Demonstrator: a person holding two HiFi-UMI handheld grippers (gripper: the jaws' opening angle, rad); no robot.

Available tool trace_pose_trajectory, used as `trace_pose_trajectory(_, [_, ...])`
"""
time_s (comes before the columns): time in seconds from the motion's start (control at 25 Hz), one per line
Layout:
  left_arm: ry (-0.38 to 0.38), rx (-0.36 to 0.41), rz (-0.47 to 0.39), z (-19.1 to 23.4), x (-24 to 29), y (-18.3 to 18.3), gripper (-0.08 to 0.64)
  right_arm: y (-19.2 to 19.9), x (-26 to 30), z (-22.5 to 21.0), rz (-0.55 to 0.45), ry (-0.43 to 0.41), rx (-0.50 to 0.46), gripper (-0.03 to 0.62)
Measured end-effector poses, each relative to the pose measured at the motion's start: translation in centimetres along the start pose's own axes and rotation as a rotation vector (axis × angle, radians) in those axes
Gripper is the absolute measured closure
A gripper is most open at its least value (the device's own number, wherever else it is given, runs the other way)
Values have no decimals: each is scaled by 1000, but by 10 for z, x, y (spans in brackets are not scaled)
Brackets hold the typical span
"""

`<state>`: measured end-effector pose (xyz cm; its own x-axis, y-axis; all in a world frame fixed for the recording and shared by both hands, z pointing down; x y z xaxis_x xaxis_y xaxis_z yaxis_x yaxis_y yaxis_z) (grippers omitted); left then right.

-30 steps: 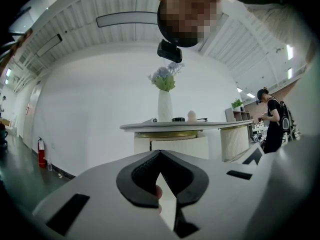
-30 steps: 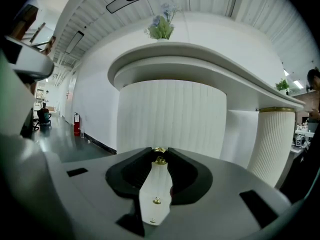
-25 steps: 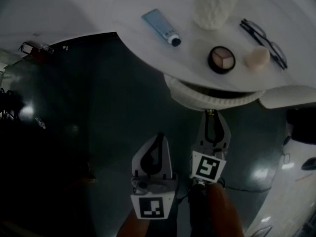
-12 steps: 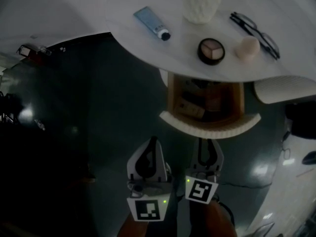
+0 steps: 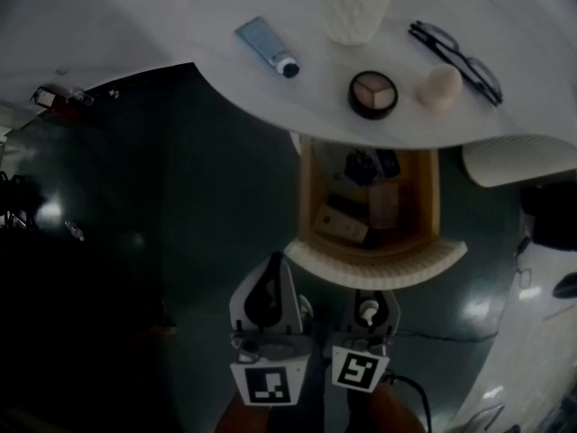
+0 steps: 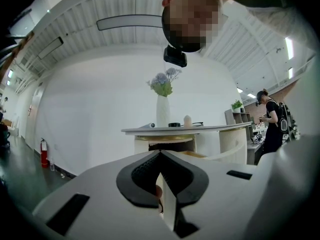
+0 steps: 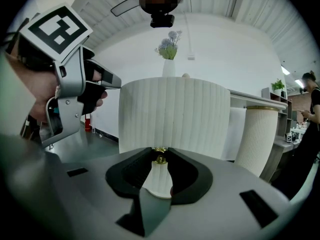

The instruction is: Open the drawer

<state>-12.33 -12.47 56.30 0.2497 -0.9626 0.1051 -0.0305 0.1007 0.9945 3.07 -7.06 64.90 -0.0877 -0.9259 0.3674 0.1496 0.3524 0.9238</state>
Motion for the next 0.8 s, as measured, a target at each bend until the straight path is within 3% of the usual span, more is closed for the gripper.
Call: trace_pose_trajectory(0.8, [-3, -13, 7, -5, -19, -27, 557, -1, -27, -8, 35, -73, -53, 471])
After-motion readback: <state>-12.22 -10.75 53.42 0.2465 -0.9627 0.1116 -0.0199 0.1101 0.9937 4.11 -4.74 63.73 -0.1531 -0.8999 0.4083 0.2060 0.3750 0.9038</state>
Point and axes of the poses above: the fingertips, and each gripper's own axes: x forward along the fingers, z to its left, y out of its underside, the point moved 8 cm from there along -x, backward along the fingers, and after that the axes turned 3 degrees about z, right-handed, at the moved point
